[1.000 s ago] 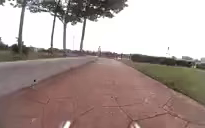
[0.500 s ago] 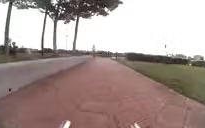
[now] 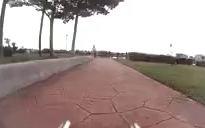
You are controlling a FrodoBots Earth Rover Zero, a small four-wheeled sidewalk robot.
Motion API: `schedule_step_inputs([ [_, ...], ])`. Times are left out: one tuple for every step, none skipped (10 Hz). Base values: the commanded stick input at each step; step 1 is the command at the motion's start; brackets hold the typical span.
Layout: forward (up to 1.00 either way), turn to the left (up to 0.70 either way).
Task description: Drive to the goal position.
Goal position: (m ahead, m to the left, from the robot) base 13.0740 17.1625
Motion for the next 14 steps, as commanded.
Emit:
schedule_step_inputs([
  [1.0,-0.01],
  [1.0,-0.13],
  [1.0,-0.37],
  [1.0,-0.37],
  [1.0,-0.19],
  [1.0,-0.01],
  [1.0,0.0],
  [1.0,0.0],
  [1.0,0.0],
  [1.0,0.0],
  [1.0,0.0],
  [1.0,0.0],
  [1.0,0.0],
  [1.0,0.0],
])
